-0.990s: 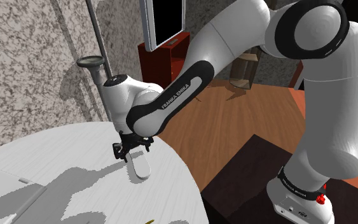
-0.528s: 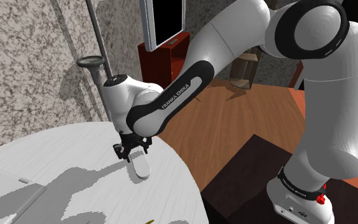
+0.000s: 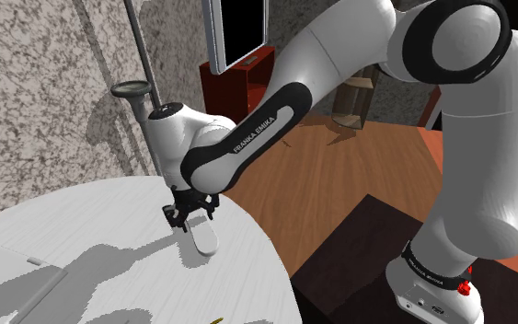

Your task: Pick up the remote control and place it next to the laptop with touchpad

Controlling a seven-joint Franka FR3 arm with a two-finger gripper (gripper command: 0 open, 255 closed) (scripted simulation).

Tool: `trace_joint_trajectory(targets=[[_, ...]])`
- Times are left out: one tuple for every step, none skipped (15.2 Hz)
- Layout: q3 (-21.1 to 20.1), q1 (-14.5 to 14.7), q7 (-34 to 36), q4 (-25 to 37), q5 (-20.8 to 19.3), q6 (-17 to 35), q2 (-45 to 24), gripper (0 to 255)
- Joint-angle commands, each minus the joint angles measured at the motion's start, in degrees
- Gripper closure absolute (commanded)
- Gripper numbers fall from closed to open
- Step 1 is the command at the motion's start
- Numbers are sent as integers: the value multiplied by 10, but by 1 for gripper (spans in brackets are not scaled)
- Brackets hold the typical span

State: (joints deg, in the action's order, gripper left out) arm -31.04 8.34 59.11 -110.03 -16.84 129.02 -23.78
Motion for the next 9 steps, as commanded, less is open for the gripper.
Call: trace_joint_trajectory(targets=[[-4,-3,-4,3,7,-10,9,255],[-6,-4,-6,5,10,-16,14,255],[-7,-5,-9,7,13,-22,18,255],[-9,-7,-11,9,17,-28,23,255],[-11,-8,-13,11,20,-34,27,255],[-12,-9,-15,14,23,-40,31,255],[-14,-10,-17,16,26,-46,36,255],[-15,-11,-19,19,29,-53,40,255],[-17,-12,-21,22,33,-59,44,255]])
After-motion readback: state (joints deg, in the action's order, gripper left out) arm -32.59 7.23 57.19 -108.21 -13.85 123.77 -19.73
